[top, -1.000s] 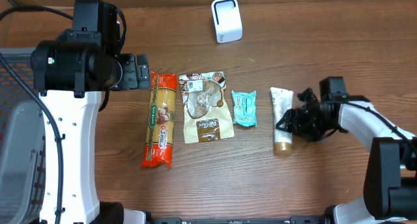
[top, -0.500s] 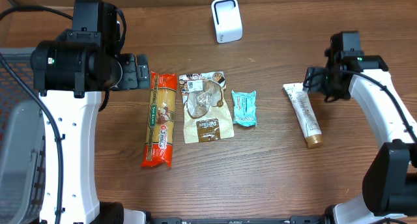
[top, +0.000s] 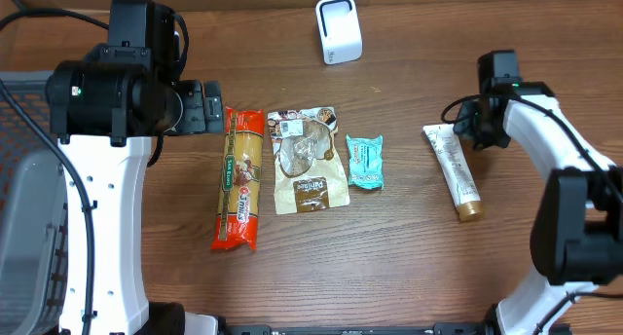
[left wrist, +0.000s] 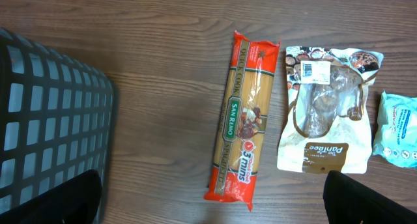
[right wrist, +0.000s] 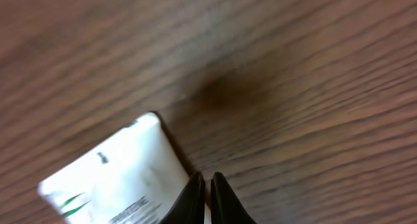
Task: Scan the item barcode
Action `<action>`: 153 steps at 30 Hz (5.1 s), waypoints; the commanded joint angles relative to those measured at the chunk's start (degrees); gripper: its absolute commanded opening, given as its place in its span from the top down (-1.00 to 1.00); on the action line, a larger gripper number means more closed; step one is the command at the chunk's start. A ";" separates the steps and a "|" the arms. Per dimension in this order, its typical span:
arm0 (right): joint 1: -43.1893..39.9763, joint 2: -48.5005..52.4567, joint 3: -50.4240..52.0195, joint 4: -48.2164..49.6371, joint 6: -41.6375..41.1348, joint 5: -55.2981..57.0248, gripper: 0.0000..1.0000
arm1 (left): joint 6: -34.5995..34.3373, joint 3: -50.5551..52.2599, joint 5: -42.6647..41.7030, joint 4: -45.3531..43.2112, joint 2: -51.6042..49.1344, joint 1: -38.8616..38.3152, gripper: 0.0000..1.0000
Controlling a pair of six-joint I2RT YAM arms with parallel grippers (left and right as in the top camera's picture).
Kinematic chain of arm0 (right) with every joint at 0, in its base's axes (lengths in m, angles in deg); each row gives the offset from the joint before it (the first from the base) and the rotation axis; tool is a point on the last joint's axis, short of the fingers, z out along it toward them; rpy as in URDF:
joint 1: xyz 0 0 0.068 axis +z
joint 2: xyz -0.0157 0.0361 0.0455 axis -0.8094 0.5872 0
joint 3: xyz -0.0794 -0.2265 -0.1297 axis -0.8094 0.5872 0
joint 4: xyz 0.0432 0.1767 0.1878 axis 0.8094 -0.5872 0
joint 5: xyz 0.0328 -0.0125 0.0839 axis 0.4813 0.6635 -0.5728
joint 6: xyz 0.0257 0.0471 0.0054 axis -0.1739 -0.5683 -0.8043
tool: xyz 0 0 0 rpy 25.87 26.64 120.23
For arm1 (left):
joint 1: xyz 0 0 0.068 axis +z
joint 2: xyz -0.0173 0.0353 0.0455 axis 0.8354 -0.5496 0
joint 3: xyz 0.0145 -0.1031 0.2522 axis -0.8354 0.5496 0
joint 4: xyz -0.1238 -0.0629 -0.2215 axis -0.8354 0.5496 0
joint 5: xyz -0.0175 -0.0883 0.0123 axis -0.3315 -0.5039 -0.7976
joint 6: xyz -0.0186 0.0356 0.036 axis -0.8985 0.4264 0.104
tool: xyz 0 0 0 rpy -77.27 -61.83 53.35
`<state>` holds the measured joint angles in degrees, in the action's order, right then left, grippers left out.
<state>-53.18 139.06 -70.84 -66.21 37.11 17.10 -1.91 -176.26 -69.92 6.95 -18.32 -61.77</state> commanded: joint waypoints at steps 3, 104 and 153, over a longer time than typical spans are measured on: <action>1.07 4.35 -0.35 0.37 3.65 -7.02 0.86 | -1.01 0.07 0.74 -0.09 0.24 0.31 -0.99; 6.78 -10.49 37.18 22.53 -0.66 -27.34 0.76 | -1.01 0.07 0.74 -0.09 0.24 0.31 -0.99; 10.40 -19.21 -10.05 -25.07 33.09 -65.07 0.93 | -1.01 0.07 0.74 -0.09 0.24 0.31 -1.00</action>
<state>-43.12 122.14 -77.40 -91.87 72.52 -46.83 -1.91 -176.26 -69.92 6.93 -18.32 -61.77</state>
